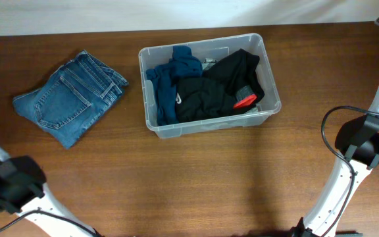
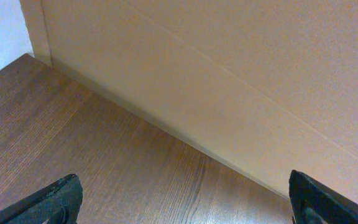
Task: Pack container
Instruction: 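Lift the left gripper out and move it left to the blue jeans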
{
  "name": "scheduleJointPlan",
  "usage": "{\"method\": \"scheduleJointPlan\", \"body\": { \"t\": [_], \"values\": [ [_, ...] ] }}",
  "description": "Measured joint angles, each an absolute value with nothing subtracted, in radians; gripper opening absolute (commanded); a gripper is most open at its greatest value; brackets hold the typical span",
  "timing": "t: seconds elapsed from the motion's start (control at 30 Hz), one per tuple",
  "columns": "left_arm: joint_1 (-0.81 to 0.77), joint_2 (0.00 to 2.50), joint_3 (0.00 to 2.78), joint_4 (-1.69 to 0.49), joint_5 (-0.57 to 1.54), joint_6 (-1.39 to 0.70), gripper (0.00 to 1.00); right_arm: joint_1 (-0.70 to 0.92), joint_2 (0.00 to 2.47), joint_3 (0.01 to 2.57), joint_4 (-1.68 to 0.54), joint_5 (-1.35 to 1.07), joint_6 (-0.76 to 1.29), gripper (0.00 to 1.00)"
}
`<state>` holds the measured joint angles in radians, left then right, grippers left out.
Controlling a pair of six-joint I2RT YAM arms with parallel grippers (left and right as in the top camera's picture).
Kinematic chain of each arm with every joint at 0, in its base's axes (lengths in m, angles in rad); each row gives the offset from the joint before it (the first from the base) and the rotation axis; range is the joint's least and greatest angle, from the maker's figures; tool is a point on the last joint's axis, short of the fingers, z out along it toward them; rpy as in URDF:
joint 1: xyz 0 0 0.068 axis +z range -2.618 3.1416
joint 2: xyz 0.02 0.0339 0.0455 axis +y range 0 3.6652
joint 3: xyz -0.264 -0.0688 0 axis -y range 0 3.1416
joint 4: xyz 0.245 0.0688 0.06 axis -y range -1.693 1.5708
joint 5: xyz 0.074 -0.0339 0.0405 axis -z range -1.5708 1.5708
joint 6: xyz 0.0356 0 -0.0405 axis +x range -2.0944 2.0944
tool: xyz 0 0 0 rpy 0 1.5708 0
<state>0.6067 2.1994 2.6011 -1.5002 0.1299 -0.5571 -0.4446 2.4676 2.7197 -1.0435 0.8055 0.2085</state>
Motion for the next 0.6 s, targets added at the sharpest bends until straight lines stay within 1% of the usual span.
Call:
{"method": "scheduleJointPlan", "body": {
  "t": [0.23, 0.43, 0.6],
  "values": [
    [0.705, 2.199, 2.331, -1.252, 0.365, -0.439, 0.99, -0.445, 2.468, 2.720, -1.044, 0.805, 0.209, 0.99],
    [0.749, 2.199, 2.049, -1.066, 0.471, -0.396, 1.00, -0.445, 2.468, 2.720, -1.044, 0.805, 0.209, 0.98],
    [0.764, 2.200, 1.880, -0.963, 0.549, -0.379, 0.99, -0.445, 2.468, 2.720, -1.044, 0.805, 0.209, 0.98]
  ]
}}
